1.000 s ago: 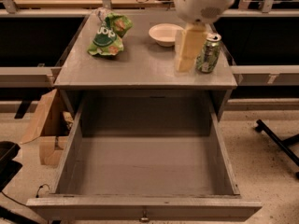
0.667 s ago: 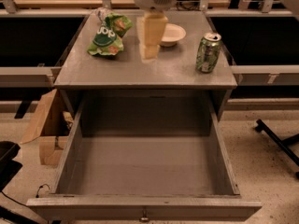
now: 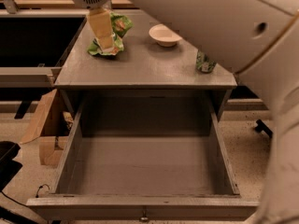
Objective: Place green rice chip bag into top drawer
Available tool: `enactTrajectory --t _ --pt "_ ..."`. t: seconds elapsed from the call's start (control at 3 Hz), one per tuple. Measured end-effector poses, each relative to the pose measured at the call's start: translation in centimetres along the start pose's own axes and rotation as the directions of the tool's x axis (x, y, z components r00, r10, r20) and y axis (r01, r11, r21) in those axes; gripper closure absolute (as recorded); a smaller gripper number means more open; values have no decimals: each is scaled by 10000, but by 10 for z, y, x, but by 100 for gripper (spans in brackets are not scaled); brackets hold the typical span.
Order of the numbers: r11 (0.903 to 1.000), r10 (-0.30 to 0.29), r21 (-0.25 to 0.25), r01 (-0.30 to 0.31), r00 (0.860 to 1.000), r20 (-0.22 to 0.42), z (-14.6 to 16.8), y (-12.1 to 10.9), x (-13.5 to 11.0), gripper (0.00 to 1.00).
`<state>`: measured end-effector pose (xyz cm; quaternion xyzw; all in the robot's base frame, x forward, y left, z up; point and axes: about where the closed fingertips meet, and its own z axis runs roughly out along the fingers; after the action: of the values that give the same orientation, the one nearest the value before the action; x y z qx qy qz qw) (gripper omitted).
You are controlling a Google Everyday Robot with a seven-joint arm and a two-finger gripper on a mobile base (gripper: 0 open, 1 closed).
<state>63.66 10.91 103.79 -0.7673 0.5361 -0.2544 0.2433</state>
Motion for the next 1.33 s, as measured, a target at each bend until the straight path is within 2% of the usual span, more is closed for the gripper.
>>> enactTrajectory --t 0.33,0.67,1.0,1.33 --pt "9990 -165 412 187 9985 -515 -2 -11 7 0" --pt "9957 -473 759 525 9966 -680 17 -23 2 0" --pt "9796 -1230 1434 1410 9842 -1274 56 -62 14 0" --pt "9541 -2351 1376 2659 9500 -2053 105 -98 32 0"
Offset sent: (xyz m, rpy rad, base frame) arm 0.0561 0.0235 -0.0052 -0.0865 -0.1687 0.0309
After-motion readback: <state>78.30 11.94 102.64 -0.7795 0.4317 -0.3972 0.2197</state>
